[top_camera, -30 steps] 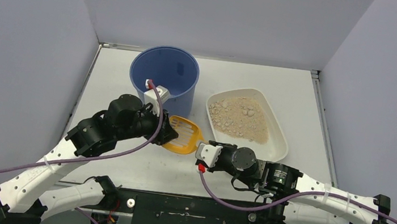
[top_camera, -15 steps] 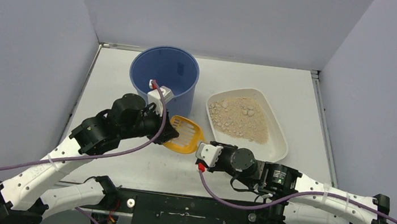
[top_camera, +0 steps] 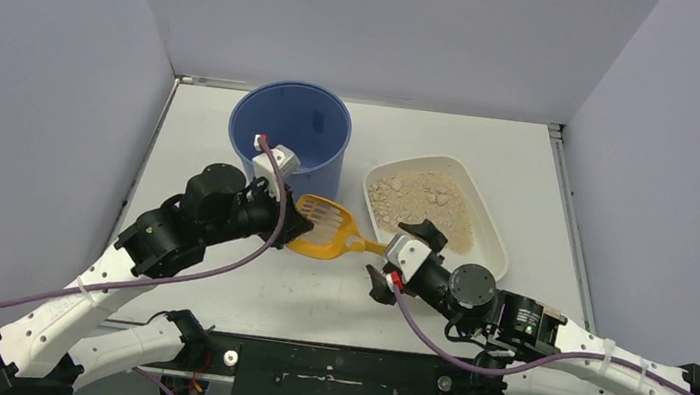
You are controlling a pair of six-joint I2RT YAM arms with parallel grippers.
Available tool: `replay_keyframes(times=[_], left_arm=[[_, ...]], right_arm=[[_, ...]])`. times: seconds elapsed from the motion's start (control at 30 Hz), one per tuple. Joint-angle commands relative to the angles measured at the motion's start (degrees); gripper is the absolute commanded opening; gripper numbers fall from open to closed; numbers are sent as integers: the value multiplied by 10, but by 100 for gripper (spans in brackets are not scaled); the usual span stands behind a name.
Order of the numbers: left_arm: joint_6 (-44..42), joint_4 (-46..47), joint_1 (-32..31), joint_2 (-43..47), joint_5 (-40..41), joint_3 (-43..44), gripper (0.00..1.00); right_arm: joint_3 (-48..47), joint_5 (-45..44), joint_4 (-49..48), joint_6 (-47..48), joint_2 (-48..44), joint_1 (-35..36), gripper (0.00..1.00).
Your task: Clean the litter box
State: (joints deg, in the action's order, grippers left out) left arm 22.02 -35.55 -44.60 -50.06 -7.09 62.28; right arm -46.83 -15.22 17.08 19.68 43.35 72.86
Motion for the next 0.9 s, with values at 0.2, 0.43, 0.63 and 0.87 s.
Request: replay_keyframes(times=[0.2, 0.43, 0.63, 0.87], left_arm=[[-29, 130, 99, 15, -120, -28, 0], [1, 216, 145, 20, -196, -55, 0], [27, 274, 157, 0, -237, -71, 0], [80, 377, 179, -9, -303, -97, 0]], right_arm=[[-86, 136, -11, -158, 56, -209, 92], [-90, 415, -91, -302, 66, -404, 95], [-22, 609, -236, -455, 48, -517, 97], [64, 706, -392, -607, 16, -568, 99]])
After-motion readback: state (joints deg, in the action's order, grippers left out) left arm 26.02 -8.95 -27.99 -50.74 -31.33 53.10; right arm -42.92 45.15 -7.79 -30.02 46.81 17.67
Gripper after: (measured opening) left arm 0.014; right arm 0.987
